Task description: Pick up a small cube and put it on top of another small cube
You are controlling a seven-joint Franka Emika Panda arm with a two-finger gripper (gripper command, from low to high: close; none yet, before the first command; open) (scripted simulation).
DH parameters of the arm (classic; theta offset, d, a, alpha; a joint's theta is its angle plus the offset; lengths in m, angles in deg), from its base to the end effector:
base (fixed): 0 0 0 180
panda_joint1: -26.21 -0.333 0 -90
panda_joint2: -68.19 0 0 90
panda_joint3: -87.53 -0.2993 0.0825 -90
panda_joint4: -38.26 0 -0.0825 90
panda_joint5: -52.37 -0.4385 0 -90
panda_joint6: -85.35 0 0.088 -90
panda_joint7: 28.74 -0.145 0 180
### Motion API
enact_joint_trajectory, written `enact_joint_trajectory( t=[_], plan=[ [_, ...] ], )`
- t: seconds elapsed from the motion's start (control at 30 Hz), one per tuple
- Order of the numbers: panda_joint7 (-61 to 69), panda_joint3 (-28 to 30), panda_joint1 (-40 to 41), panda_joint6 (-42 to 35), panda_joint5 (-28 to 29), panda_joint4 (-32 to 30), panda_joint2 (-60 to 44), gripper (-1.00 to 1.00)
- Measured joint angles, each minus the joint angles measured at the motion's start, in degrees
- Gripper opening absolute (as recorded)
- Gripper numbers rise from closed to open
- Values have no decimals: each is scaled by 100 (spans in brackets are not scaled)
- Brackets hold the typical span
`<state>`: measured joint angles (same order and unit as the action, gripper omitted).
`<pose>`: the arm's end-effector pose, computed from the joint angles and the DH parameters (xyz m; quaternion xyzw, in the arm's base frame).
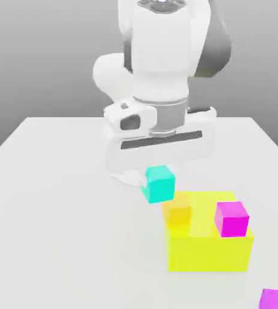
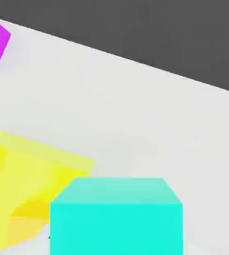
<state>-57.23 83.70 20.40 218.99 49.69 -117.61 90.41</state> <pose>0.4197 0.0692 0.2530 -0.9833 0.1821 0.0016 0.0040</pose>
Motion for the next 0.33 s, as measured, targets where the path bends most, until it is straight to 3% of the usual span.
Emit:
enact_joint_trajectory(
  t=[0.07,0.2,0.23,0.33],
  plan=[
    [125,-93,-171,45,-54,-292,249,-100],
    [143,-155,-216,890,-50,-604,-285,-100],
    [140,-167,-211,1115,-46,-664,-450,100],
    [140,-167,-211,1115,-46,-664,-450,100]
  ],
)
